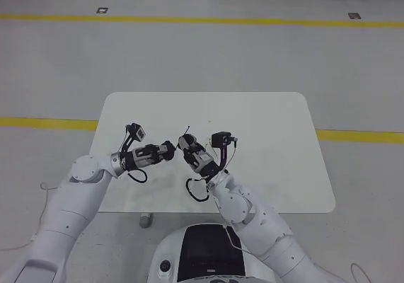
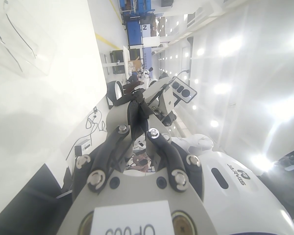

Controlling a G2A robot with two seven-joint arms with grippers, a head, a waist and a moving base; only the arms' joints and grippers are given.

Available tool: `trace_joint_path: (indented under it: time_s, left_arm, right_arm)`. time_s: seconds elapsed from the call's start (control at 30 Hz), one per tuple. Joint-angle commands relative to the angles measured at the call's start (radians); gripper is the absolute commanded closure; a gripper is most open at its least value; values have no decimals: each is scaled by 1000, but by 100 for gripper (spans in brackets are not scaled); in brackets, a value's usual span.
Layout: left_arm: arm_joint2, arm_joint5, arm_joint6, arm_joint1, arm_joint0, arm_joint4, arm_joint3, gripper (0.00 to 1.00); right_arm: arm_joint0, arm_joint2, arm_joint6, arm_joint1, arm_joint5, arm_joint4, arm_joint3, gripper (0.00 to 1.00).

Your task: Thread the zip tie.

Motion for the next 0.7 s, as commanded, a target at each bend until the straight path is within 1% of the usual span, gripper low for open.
trace_joint_path:
  time_s: [0.0,0.3,0.67]
  left_arm:
    - [-1,0,0,1,2,0,-2,100]
    - [-1,0,0,4,5,-2,-7,100]
    - [2,0,7,5,3,-6,-2,100]
  right_arm:
    - [-1,-1,1,0,-1,-3,-2,100]
    - [-7,-3,2,0,-8,-9,-10,100]
    - [-10,-3,13,1,-22,-11,-17,100]
